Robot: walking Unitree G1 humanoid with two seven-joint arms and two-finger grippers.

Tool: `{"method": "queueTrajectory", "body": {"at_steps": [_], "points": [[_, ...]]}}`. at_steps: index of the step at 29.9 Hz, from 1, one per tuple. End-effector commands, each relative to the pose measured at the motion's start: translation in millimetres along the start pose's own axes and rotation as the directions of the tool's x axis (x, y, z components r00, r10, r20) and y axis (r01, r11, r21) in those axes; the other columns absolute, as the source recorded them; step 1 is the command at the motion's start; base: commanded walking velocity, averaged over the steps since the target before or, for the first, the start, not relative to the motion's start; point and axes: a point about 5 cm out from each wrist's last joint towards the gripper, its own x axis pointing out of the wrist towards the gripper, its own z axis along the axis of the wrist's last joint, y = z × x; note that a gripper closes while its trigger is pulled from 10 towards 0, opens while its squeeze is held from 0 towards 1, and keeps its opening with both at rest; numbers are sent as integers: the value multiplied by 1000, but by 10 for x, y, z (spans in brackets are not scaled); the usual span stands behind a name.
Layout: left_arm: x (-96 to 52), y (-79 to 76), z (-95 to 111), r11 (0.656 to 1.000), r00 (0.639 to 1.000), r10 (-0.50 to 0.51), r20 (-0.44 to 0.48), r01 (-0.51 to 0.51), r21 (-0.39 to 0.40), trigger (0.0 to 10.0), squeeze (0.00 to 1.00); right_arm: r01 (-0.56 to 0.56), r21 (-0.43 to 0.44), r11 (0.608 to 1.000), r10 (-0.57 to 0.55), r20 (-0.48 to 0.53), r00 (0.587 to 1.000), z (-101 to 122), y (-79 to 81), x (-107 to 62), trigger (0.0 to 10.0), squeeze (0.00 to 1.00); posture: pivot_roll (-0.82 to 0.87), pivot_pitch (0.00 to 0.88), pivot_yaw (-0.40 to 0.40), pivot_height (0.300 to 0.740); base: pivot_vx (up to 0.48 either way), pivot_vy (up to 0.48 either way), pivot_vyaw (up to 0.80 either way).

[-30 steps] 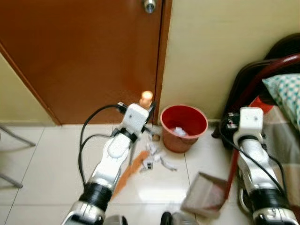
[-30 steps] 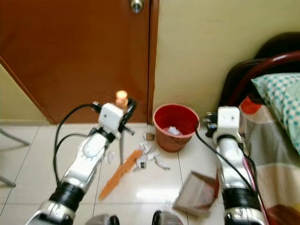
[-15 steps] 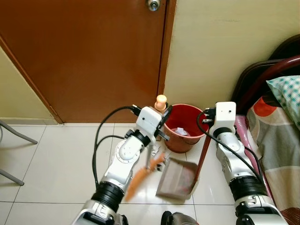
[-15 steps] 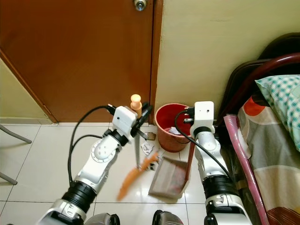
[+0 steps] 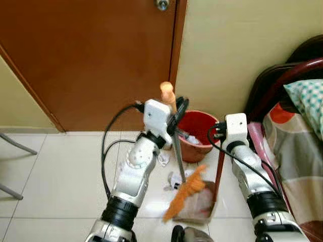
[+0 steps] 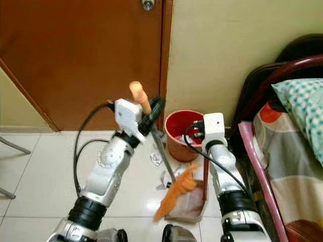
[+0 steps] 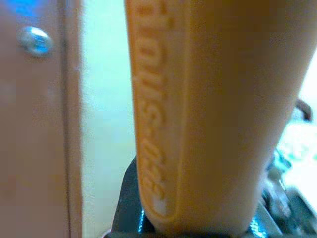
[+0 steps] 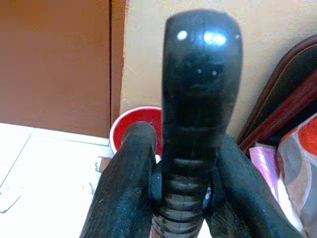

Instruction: Sweep floor

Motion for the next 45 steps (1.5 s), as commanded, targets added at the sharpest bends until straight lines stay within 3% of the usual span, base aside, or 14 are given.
{"method": "queueTrajectory", "body": {"at_steps": [1, 2, 5, 9, 12, 15, 22, 29, 30, 33, 39, 44, 45], "points": [[50, -52, 222, 998, 993, 35, 111, -28, -65, 10000, 0, -20, -2, 1000, 20, 15, 1000, 69, 29, 17, 10000, 0, -13, 172, -43, 740, 0, 0, 0], [35, 64, 324, 992, 986, 107, 130, -97, -86, 10000, 0, -30, -21, 999, 30, 21, 999, 81, 43, 17, 10000, 0, -6, 174, -45, 740, 0, 0, 0], [-12, 218, 441, 985, 974, 168, 152, -159, -65, 10000, 0, -39, -31, 999, 40, 23, 999, 85, 55, 16, 10000, 0, -3, 174, -46, 740, 0, 0, 0], [-142, 538, 631, 966, 952, 248, 178, -258, 35, 10000, 0, -40, -30, 999, 41, 20, 999, 81, 33, 14, 10000, 0, 6, 175, -52, 740, 0, 0, 0], [-214, 663, 646, 953, 944, 283, 170, -297, 60, 10000, 0, -41, -31, 999, 42, 19, 999, 81, 25, 15, 10000, 0, 11, 174, -55, 740, 0, 0, 0], [-350, 820, 619, 935, 941, 306, 146, -326, 139, 10000, 0, -39, -35, 999, 40, 23, 999, 94, -7, 11, 10000, 0, 5, 175, -56, 740, 0, 0, 0], [-546, 1034, 615, 902, 931, 346, 118, -365, 232, 10000, 0, -27, -43, 999, 27, 22, 999, 81, -94, -17, 10000, 0, -2, 170, -59, 740, 0, 0, 0], [-672, 1070, 325, 898, 932, 360, 35, -357, 259, 10000, 0, -2, -26, 1000, 5, 97, 995, 212, -120, -26, 10000, 0, -19, 161, -63, 740, 0, 0, 0], [-683, 1044, 172, 901, 931, 364, -1, -352, 252, 10000, 0, -12, -32, 999, 15, 104, 994, 231, -91, -27, 10000, 0, -34, 157, -65, 740, 0, 0, 0], [-548, 918, -32, 906, 936, 351, -25, -333, 259, 10000, 0, 2, -19, 1000, 0, 151, 988, 291, -97, -69, 10000, 0, -34, 157, -65, 740, 0, 0, 0], [-376, 764, -209, 915, 951, 305, -44, -279, 292, 10000, 0, 9, -19, 1000, -6, 138, 990, 255, -107, -118, 10000, 0, -77, 145, -64, 740, 0, 0, 0], [-360, 668, -422, 938, 953, 279, -114, -245, 246, 10000, 0, 10, -23, 1000, -8, 115, 993, 200, -109, -159, 10000, 0, -83, 147, -60, 740, 0, 0, 0], [-359, 643, -514, 945, 945, 289, -154, -257, 201, 10000, 0, 9, -25, 1000, -6, 108, 994, 178, -96, -171, 10000, 0, -83, 147, -60, 740, 0, 0, 0]]}}
